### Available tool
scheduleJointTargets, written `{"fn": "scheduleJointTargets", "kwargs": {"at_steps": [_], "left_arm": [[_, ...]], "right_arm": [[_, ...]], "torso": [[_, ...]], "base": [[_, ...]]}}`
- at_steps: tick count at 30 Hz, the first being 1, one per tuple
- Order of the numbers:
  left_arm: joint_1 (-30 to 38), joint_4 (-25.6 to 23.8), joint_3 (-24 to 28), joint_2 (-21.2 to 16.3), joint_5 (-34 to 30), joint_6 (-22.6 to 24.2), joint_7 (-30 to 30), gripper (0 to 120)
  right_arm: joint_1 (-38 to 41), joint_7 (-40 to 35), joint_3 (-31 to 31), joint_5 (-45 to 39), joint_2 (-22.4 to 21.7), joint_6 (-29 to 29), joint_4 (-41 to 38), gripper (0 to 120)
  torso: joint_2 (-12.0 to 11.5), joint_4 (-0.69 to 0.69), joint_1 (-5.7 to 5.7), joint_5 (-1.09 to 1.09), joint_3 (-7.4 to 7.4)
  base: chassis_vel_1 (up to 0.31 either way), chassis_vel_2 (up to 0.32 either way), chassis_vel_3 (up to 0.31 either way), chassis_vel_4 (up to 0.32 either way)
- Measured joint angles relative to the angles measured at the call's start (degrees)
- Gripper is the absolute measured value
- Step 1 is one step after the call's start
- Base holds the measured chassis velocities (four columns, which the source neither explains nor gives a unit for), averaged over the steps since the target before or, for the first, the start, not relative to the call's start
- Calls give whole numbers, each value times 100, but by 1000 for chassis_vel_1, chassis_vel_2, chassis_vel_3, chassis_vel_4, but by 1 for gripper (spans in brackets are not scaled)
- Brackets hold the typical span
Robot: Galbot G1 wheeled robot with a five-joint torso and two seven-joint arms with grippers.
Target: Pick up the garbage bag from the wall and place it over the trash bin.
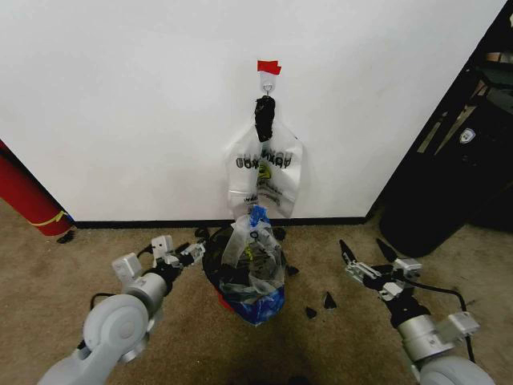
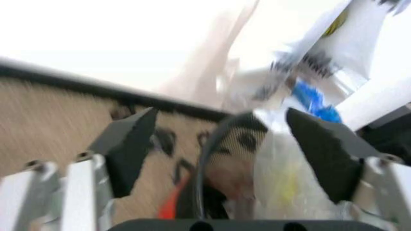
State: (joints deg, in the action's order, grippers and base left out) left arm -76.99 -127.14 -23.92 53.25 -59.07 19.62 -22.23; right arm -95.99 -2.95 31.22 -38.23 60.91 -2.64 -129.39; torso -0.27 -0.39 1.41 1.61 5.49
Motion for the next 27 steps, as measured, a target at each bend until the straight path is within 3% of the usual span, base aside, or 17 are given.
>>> {"fn": "scheduleJointTargets", "kwargs": {"at_steps": [3, 4, 6, 9, 10, 11, 12, 15, 20, 22, 27], "left_arm": [[-72, -153, 7, -127, 483, -150, 87, 94], [-181, -289, 11, -215, 955, -321, 198, 98], [-281, -374, 91, -292, 1728, -588, 359, 100], [-164, -355, 294, -332, 2039, -673, 431, 100], [-130, -353, 359, -332, 2117, -696, 458, 100], [-134, -360, 368, -328, 2151, -706, 467, 100], [-240, -417, 347, -292, 2323, -777, 500, 100], [-364, -469, 267, -251, 2475, -845, 526, 100], [-531, -633, 128, -148, 2566, -871, 556, 100], [-561, -685, 95, -73, 2589, -868, 562, 100], [-566, -691, 90, -24, 2590, -847, 563, 100]], "right_arm": [[167, -185, -204, -138, -83, -325, -40, 100], [403, -334, -467, -262, -197, -595, -42, 100], [770, -482, -809, -410, -307, -891, 35, 100], [984, -582, -1003, -471, -310, -1092, 164, 100], [1120, -649, -1135, -485, -298, -1172, 257, 100], [1191, -680, -1207, -493, -295, -1205, 298, 100], [1623, -839, -1629, -506, -288, -1355, 524, 100], [2064, -995, -1994, -491, -276, -1501, 725, 100], [2835, -1371, -2568, -508, -181, -1874, 951, 100], [3283, -1785, -2924, -531, -66, -2326, 1024, 100], [3600, -2324, -3185, -745, 67, -2906, 1039, 100]], "torso": [[0, 0, 0, 0, 0], [0, -4, 0, 0, 0], [0, 7, 0, -1, 0], [0, 3, 0, 1, 0], [0, -9, 0, 3, 0], [0, -10, 0, 3, 0], [0, -3, 0, -4, 0], [0, 3, 0, 1, 1], [0, 4, 0, 0, 0], [0, 0, 0, 0, 1], [0, -1, 0, 1, 1]], "base": [[0, 0, 0, 0], [0, 0, 0, 0], [0, 0, 0, 0], [0, 0, 0, 0], [0, 0, 0, 0], [0, 0, 0, 0], [0, 0, 0, 0], [0, 0, 0, 0], [0, 0, 0, 0], [0, 0, 0, 0], [0, 0, 0, 0]]}}
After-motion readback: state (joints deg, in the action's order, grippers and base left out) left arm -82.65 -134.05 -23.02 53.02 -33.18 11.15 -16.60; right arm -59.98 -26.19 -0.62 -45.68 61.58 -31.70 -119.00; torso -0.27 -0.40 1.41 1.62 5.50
